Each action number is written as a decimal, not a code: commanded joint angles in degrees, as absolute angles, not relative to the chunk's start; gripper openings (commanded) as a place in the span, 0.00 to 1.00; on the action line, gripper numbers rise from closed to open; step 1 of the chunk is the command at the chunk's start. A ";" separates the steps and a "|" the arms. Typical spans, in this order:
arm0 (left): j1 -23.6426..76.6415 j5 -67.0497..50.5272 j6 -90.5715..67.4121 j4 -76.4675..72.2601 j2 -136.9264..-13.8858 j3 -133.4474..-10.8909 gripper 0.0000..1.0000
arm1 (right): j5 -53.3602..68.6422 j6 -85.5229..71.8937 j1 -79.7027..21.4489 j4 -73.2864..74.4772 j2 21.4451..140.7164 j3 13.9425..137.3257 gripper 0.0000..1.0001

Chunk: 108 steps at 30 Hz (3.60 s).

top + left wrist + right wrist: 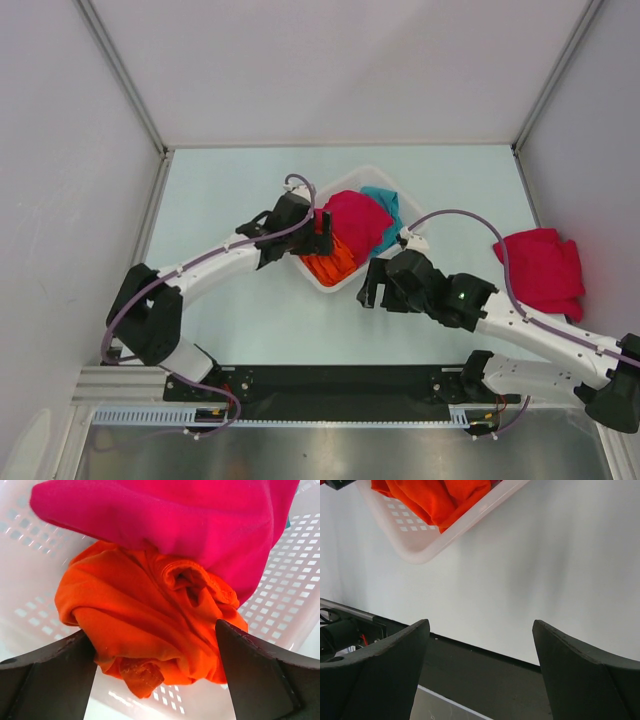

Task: Fold and stack the t-shirts
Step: Grab crumpled tshirt from bin with the left arm, then move the tshirt to the center of the board

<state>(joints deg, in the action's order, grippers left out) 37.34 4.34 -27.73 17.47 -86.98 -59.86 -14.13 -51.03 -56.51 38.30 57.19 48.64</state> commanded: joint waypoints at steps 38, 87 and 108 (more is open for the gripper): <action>34.98 12.39 -32.87 45.97 -44.75 -73.85 0.00 | -9.40 -45.89 -54.84 28.99 76.90 52.11 0.88; 34.98 8.96 -44.91 27.42 -32.61 -25.84 0.99 | -13.01 -34.72 -54.05 32.17 95.54 73.65 0.82; 34.98 25.48 -56.25 37.70 -18.46 -26.81 0.99 | -14.68 -28.56 -58.10 41.84 96.06 90.71 0.81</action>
<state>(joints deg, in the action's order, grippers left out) 34.85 20.12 -53.69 35.33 -20.05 -25.93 -14.96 -30.30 -58.13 40.32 96.44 90.83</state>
